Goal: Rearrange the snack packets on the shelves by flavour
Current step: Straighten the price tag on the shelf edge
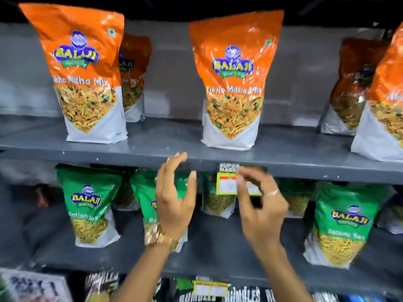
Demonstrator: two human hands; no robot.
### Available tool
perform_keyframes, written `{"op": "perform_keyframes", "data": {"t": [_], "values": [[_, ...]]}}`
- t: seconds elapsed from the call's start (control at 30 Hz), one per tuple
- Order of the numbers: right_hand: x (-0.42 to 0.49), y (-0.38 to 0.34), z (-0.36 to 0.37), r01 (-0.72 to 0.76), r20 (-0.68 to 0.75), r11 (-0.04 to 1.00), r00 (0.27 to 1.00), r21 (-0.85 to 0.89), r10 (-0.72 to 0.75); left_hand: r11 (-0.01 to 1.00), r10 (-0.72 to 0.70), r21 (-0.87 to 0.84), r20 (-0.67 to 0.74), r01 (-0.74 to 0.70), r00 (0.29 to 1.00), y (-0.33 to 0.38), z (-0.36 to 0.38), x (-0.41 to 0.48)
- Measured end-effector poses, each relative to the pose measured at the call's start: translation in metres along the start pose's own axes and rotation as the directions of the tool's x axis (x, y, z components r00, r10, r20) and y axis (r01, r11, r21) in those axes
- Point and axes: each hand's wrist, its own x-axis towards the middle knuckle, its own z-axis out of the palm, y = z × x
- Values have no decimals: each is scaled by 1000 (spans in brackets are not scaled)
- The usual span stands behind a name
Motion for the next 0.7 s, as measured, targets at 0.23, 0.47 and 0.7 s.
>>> {"op": "perform_keyframes", "data": {"t": [0.23,0.47,0.7], "values": [[-117,64,52,-631,472,761,630,-153,617,897,-426,193,151,397,892,-96,-65,-116],[-138,100,118,-834,626,497,257,-241,736,591,-792,210,332,779,511,-137,-75,-133],[-145,112,116,-832,494,527,388,-176,778,596,-799,413,395,689,454,-161,-64,-122]]}}
